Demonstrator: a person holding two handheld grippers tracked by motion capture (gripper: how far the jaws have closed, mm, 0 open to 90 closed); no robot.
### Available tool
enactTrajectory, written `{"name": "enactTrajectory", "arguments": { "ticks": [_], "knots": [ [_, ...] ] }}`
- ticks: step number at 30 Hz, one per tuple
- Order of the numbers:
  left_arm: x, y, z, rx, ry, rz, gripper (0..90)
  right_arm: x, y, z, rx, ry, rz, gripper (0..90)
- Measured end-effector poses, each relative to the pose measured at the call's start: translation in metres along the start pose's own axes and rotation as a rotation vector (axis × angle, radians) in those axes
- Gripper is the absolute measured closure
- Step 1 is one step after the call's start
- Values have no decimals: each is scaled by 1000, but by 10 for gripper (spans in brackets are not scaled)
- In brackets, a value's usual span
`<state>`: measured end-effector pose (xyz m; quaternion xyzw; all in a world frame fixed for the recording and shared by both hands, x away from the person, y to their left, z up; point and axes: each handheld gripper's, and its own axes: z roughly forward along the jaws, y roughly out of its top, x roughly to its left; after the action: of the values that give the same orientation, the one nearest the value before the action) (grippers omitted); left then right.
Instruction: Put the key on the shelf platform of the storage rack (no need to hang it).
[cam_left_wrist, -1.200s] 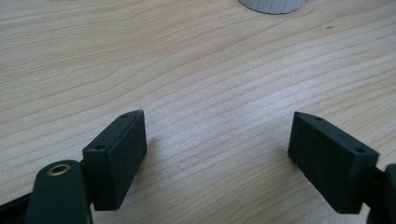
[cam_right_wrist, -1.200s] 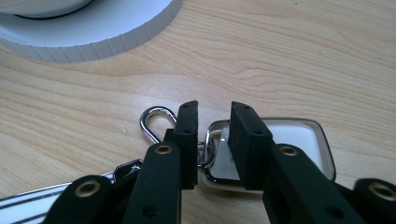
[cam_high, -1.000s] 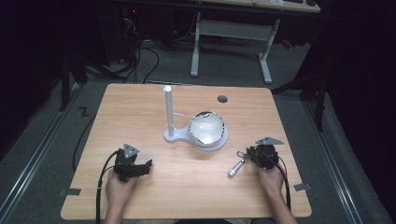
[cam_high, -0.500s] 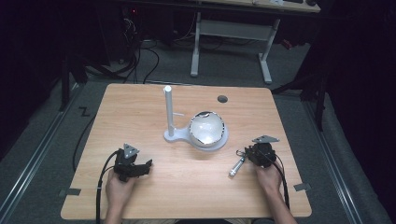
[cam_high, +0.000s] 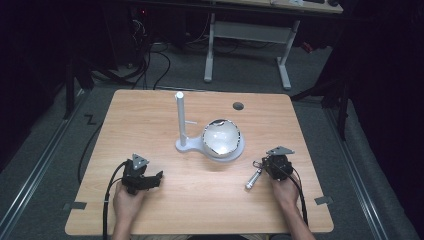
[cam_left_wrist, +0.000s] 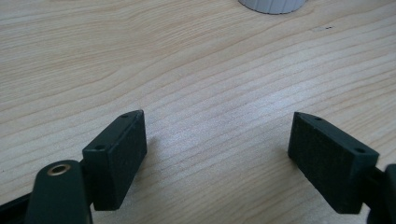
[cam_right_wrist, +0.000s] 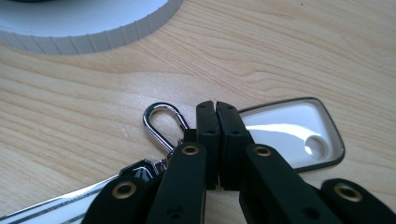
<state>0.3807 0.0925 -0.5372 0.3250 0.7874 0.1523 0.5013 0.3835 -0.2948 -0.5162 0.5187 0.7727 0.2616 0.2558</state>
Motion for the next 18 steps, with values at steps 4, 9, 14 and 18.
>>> {"name": "enactTrajectory", "arguments": {
  "ticks": [4, 9, 14, 18],
  "knots": [
    [0, 0, 0, 0, 0, 0, 198, -4, -1, 0, -5, 28, 15, 900],
    [0, 0, 0, 0, 0, 0, 198, -9, -2, -2, -32, 48, 37, 900],
    [0, 0, 0, 0, 0, 0, 198, -14, 0, -14, -69, 69, 50, 900],
    [0, 0, 0, 0, 0, 0, 198, -18, 3, -24, -94, 84, 53, 900]
  ]
}}
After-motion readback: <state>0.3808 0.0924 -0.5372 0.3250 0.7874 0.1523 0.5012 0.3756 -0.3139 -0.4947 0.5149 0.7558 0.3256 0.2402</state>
